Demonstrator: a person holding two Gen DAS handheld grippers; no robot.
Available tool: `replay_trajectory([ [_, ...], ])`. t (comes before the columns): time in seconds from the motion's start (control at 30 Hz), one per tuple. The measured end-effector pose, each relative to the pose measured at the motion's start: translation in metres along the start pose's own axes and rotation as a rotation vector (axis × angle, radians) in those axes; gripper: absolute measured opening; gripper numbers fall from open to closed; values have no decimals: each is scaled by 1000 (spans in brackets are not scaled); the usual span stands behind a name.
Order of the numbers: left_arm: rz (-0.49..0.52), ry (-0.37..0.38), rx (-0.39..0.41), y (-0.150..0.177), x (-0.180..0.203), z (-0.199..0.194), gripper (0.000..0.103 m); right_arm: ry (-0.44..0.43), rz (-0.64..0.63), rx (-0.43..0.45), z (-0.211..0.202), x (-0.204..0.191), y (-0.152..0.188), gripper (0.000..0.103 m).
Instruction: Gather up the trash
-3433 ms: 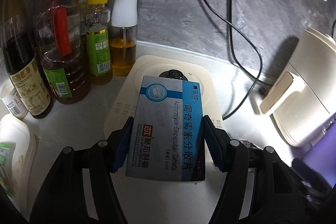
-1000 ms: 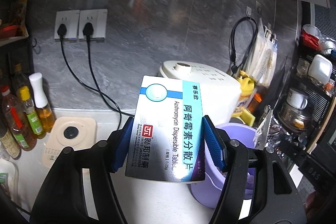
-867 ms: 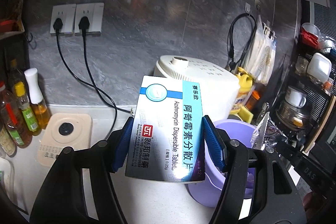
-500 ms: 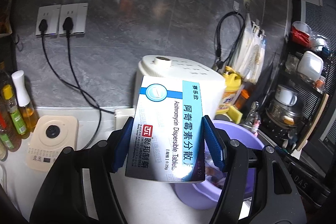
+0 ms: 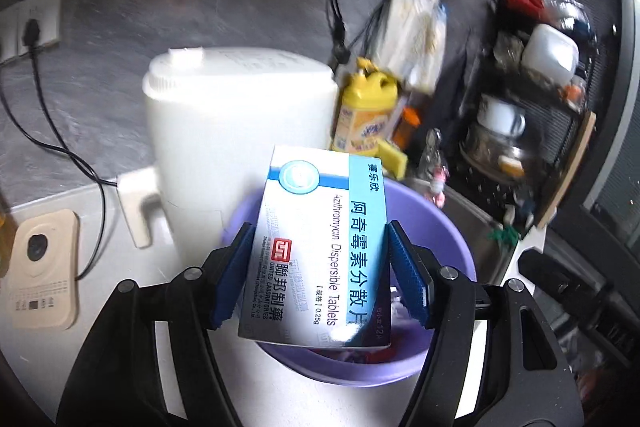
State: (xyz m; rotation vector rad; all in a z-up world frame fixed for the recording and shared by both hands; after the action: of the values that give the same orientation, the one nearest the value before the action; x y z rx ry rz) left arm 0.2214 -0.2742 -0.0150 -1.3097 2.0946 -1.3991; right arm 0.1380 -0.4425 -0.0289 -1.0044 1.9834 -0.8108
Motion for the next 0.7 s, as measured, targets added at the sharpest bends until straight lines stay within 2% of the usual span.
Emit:
replay_trajectory([
  [0.03,-15,0,12,0,-2,-3,78,6,9,-6,0,5,1,37],
  [0.1,-50,11,44,0,-9,-12,86,13,-2,-15,1,6,3,37],
  [0.3,-71,-49,82,-6,-40,-38,90,-13,-30,-16,0,-7,5,38],
  [0.57,-103,-144,126,-9,-73,-78,96,-75,-66,-13,-5,-39,3,52],
  [0.63,-108,-162,131,-8,-78,-86,97,-87,-75,-11,-8,-46,3,61],
  [0.7,-103,-182,136,-6,-82,-96,97,-104,-83,-13,-12,-53,4,65],
])
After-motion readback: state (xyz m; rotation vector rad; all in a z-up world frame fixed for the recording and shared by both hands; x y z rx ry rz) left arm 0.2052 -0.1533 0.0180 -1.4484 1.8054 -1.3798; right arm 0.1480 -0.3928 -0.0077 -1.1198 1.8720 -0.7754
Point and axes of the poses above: each gripper's, at about its wrist camera, not at the fingertips, and z roughly the way its jaws point, x to its right, y to its underside, the point moved 5 cm from there along z, roughly the way its jaws point, and after that the axes turned 7 degrees about y, right-handed, at the moved point
